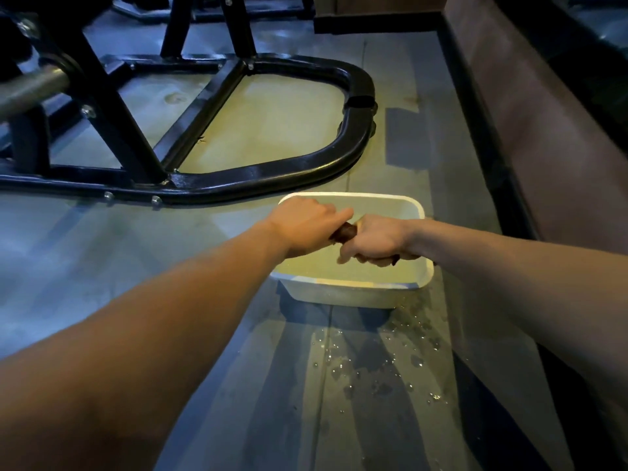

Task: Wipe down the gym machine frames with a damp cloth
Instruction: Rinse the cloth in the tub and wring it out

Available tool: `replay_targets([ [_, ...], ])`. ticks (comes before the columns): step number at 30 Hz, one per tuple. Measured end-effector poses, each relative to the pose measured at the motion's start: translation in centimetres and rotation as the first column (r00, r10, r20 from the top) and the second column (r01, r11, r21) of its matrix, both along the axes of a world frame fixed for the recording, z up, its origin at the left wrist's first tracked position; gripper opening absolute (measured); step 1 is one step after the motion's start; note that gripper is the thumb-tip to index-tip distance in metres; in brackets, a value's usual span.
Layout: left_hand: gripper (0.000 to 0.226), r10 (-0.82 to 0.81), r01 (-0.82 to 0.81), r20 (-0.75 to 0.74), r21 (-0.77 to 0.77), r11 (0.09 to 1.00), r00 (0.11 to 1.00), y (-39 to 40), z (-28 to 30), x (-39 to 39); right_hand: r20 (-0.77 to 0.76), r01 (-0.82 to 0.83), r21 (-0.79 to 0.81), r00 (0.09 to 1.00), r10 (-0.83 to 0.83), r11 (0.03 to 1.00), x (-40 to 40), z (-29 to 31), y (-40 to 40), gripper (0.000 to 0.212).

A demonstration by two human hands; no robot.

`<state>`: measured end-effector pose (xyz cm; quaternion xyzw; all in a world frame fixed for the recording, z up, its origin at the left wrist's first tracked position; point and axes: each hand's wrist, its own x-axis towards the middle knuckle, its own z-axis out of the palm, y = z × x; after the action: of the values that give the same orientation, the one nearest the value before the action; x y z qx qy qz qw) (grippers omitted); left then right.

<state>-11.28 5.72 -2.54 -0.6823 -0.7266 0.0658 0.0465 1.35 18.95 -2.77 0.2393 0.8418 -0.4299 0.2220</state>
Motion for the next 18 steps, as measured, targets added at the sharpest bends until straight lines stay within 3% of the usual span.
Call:
replay_targets([
  [3, 0.032, -0.027, 0.027, -0.005, 0.021, 0.999, 1.000, -0.5, -1.5, 0.7, 0.053, -0.051, 0.071, 0.997, 0.047, 0.996, 0.5, -0.6, 0.3, 0.028],
  [5, 0.031, 0.017, -0.022, 0.067, 0.074, 0.997, 0.998, -0.5, -1.7, 1.2, -0.007, -0.045, 0.147, 0.999, 0.046, 0.988, 0.4, -0.8, 0.5, 0.034],
  [7, 0.026, 0.167, -0.209, 0.258, 0.147, 0.967, 0.952, -0.4, -1.3, 1.4, -0.169, 0.023, 0.224, 0.985, 0.016, 0.974, 0.1, -0.8, 0.8, 0.035],
  [8, 0.024, 0.268, -0.346, 0.380, 0.151, 0.926, 0.885, -0.3, -0.9, 1.3, -0.259, 0.068, 0.253, 0.966, 0.000, 0.965, 0.0, -0.6, 1.0, 0.047],
  [9, 0.023, 0.364, -0.484, 0.520, 0.111, 0.868, 0.772, -0.3, -0.5, 1.2, -0.342, 0.103, 0.294, 0.940, 0.004, 0.950, -0.1, -0.3, 1.4, 0.064],
  [10, 0.023, 0.435, -0.599, 0.667, 0.020, 0.801, 0.604, -0.1, -0.1, 1.0, -0.404, 0.118, 0.370, 0.913, 0.045, 0.921, 0.0, 0.0, 1.8, 0.080],
  [12, 0.029, 0.453, -0.677, 0.876, -0.232, 0.698, 0.167, -0.2, 0.8, 0.6, -0.448, 0.110, 0.589, 0.869, 0.210, 0.801, 0.6, 0.7, 2.8, 0.092],
  [15, 0.042, 0.340, -0.492, 0.873, -0.481, 0.726, -0.351, -1.1, 2.3, 0.5, -0.430, 0.077, 0.755, 0.807, 0.404, 0.651, 2.1, 1.2, 3.6, 0.098],
  [17, 0.044, 0.302, -0.326, 0.784, -0.528, 0.784, -0.542, -1.6, 2.9, 0.8, -0.473, 0.082, 0.754, 0.756, 0.452, 0.652, 2.5, 1.2, 3.5, 0.105],
  [18, 0.042, 0.311, -0.258, 0.748, -0.536, 0.804, -0.586, -1.7, 3.1, 1.1, -0.508, 0.089, 0.740, 0.724, 0.467, 0.667, 2.4, 1.3, 3.2, 0.107],
])
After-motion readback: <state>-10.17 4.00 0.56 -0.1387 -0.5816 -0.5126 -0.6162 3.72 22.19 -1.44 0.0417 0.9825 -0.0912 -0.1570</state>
